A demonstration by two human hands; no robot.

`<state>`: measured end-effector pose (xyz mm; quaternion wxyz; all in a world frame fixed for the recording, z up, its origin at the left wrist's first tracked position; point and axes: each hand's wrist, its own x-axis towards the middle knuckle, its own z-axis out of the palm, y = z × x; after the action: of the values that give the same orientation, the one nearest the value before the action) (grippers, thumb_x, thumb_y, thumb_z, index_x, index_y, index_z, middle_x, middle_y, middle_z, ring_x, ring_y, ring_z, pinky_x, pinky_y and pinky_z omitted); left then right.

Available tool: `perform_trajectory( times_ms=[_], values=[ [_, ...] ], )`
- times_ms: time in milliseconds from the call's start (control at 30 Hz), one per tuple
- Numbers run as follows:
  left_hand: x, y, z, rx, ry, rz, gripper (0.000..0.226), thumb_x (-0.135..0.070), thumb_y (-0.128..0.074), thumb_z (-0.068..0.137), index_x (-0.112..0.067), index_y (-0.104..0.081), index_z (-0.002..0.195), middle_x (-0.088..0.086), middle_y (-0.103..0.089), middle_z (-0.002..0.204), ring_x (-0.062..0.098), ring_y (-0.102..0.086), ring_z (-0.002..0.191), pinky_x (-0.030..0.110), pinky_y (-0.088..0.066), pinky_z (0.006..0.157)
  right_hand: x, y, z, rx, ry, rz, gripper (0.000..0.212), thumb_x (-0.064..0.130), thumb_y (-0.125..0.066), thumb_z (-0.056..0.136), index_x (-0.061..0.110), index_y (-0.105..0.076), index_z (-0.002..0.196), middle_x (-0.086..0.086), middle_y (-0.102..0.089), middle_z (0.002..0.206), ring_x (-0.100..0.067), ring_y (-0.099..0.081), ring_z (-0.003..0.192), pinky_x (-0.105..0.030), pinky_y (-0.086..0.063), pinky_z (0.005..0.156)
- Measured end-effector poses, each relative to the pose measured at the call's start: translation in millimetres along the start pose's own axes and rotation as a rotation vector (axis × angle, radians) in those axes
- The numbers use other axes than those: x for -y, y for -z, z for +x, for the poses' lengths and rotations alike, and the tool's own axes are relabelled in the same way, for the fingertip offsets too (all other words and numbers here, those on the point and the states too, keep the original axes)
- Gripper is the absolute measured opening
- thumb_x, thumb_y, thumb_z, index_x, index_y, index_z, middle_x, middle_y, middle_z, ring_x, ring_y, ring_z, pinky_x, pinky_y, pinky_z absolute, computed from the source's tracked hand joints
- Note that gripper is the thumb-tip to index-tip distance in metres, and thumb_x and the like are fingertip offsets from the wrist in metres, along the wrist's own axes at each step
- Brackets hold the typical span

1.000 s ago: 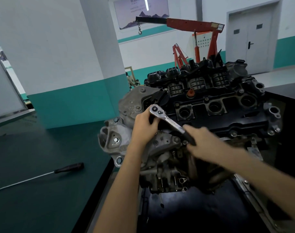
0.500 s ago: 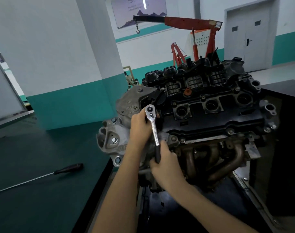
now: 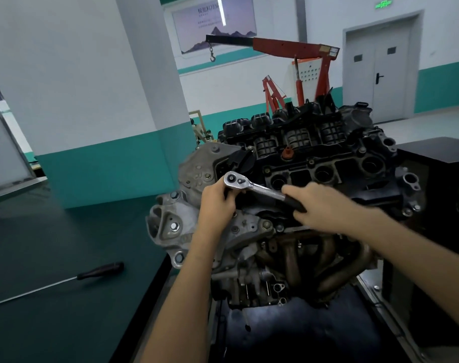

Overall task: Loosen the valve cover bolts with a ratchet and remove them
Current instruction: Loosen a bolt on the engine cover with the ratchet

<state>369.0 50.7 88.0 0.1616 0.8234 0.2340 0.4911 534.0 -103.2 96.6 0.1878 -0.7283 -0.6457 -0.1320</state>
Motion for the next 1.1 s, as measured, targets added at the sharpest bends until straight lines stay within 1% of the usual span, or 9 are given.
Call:
perform_trajectory(
  times_ms=[133, 300, 400, 500, 600, 700, 767, 867, 1100],
  values=[
    [3.7, -3.3, 2.8, -0.015, 0.028, 0.055, 0.013, 0.006, -0.054, 0.085, 0.000, -0.066, 0.084, 0.006, -0.064, 0.065, 0.024, -0.057, 0.060, 0.030, -0.041, 0.059, 69.3, -56.6, -33.6, -0.062, -0.196, 0.620, 0.021, 0.010, -0.059, 0.080, 0.018, -0.044, 0.093, -0.004, -0.053, 0.066, -0.031, -0.059, 0.064, -0.038, -0.045, 0.056],
    [6.5, -3.3, 1.6, -0.006, 0.052, -0.033, 0.028, -0.003, -0.059, 0.089, -0.026, -0.061, 0.074, 0.004, -0.070, 0.074, 0.021, -0.067, 0.074, 0.035, -0.053, 0.073, 142.7, -96.0, -21.3, -0.161, -0.354, 0.865, 0.044, 0.009, -0.052, 0.085, 0.010, -0.039, 0.127, -0.020, -0.062, 0.092, -0.038, -0.062, 0.081, -0.044, -0.054, 0.070],
    [4.7, -1.6, 1.1, -0.017, 0.023, -0.029, 0.039, 0.000, -0.060, 0.086, -0.036, -0.060, 0.072, -0.005, -0.071, 0.076, 0.009, -0.066, 0.074, 0.023, -0.051, 0.071, 120.8, -84.4, -26.4, -0.107, -0.299, 0.805, 0.036, 0.008, -0.054, 0.083, 0.014, -0.043, 0.117, -0.015, -0.061, 0.083, -0.036, -0.061, 0.075, -0.042, -0.054, 0.067],
    [3.5, 0.7, 0.2, -0.007, -0.015, -0.080, 0.037, 0.003, -0.059, 0.085, -0.033, -0.063, 0.079, -0.005, -0.074, 0.082, 0.017, -0.068, 0.077, 0.028, -0.052, 0.072, 68.4, -52.2, -28.7, 0.016, -0.153, 0.576, 0.029, 0.011, -0.059, 0.081, 0.023, -0.046, 0.104, -0.006, -0.058, 0.077, -0.034, -0.062, 0.073, -0.039, -0.051, 0.063],
    [1.7, 2.9, 0.6, 0.022, -0.049, -0.047, 0.021, -0.001, -0.060, 0.088, -0.019, -0.070, 0.087, -0.006, -0.070, 0.075, 0.009, -0.063, 0.069, 0.025, -0.048, 0.067, 15.8, -11.2, -6.2, 0.053, -0.051, 0.065, 0.034, 0.018, -0.060, 0.084, 0.026, -0.047, 0.115, -0.003, -0.054, 0.082, -0.032, -0.061, 0.079, -0.031, -0.041, 0.063],
    [-0.8, 2.5, -1.1, -0.010, -0.042, -0.037, 0.014, 0.000, -0.063, 0.088, -0.009, -0.073, 0.091, -0.018, -0.060, 0.067, -0.005, -0.056, 0.063, 0.011, -0.041, 0.061, 0.4, 6.3, 6.8, 0.008, 0.027, -0.115, 0.036, 0.019, -0.056, 0.089, 0.024, -0.046, 0.123, -0.001, -0.049, 0.080, -0.027, -0.056, 0.074, -0.034, -0.038, 0.064],
    [-0.6, 1.0, -2.1, -0.022, -0.017, 0.003, 0.013, 0.003, -0.061, 0.087, -0.005, -0.071, 0.087, -0.007, -0.063, 0.066, 0.003, -0.056, 0.061, 0.019, -0.041, 0.060, 10.3, -6.6, -4.0, -0.041, -0.018, -0.041, 0.031, 0.019, -0.057, 0.087, 0.022, -0.046, 0.116, -0.002, -0.053, 0.081, -0.033, -0.062, 0.082, -0.035, -0.040, 0.066],
    [2.7, -1.5, 0.3, -0.001, 0.021, 0.031, 0.017, 0.007, -0.055, 0.083, -0.002, -0.068, 0.081, 0.009, -0.069, 0.072, 0.024, -0.063, 0.068, 0.035, -0.047, 0.066, 56.4, -47.5, -33.6, -0.062, -0.161, 0.443, 0.025, 0.014, -0.058, 0.082, 0.022, -0.042, 0.099, -0.003, -0.055, 0.073, -0.035, -0.062, 0.074, -0.035, -0.046, 0.061],
    [0.9, -1.8, 0.8, -0.027, 0.057, -0.052, 0.031, -0.001, -0.065, 0.086, -0.029, -0.063, 0.073, -0.012, -0.068, 0.072, -0.005, -0.064, 0.073, 0.009, -0.046, 0.070, 140.7, -99.6, -24.2, -0.179, -0.353, 0.736, 0.054, 0.013, -0.053, 0.086, 0.016, -0.034, 0.136, -0.017, -0.063, 0.099, -0.038, -0.062, 0.091, -0.039, -0.052, 0.073]
  ],
)
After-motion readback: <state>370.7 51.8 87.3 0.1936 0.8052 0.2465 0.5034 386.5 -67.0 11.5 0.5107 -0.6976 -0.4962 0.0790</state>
